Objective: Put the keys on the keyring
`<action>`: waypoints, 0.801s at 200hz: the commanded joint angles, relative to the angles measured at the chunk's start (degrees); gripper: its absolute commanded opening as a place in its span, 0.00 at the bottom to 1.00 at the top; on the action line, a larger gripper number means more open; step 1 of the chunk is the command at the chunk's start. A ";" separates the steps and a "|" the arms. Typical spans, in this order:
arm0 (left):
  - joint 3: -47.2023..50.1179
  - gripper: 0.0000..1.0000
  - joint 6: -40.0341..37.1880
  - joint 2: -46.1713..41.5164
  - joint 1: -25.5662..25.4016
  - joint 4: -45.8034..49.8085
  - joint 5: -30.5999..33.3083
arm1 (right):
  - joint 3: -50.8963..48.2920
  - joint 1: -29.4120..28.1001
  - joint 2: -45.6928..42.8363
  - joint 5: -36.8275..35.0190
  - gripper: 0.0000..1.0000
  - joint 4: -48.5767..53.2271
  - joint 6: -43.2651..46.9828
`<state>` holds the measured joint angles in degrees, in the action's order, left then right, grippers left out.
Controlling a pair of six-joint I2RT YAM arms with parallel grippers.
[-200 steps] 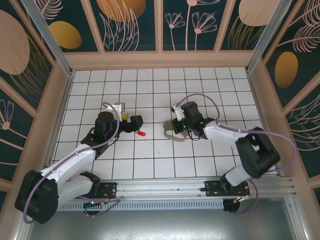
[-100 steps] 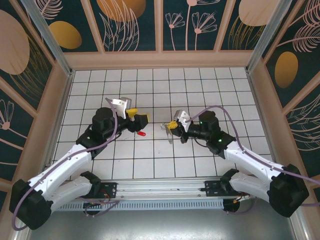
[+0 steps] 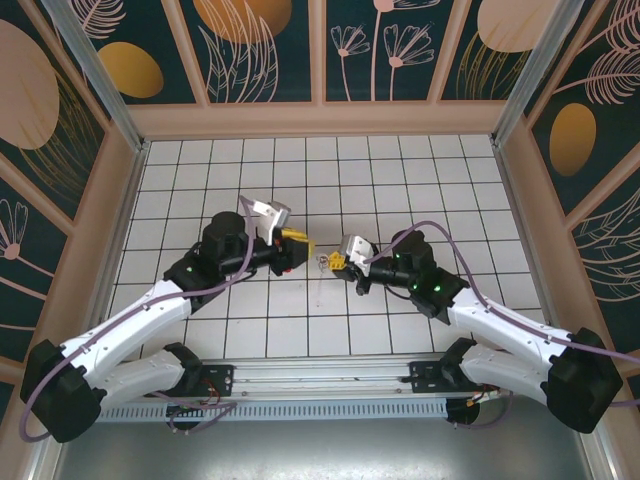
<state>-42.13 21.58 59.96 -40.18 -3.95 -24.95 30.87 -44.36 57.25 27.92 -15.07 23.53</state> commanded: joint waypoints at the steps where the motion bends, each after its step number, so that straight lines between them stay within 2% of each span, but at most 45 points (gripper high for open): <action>1: -2.43 0.34 -4.27 1.14 -2.31 2.63 -0.74 | 0.46 -0.70 -1.49 -0.06 0.00 -0.96 2.60; 83: -1.82 0.14 -5.04 2.61 -5.95 3.10 -1.22 | 0.20 -1.96 -3.75 -1.71 0.00 -0.24 3.38; 160: 0.28 0.09 -3.21 0.37 -8.25 4.43 -1.24 | 1.66 -1.91 -2.98 -6.55 0.00 0.04 -0.93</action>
<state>-42.87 17.63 61.84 -47.72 -1.23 -25.08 30.87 -45.87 55.20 23.90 -12.67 24.64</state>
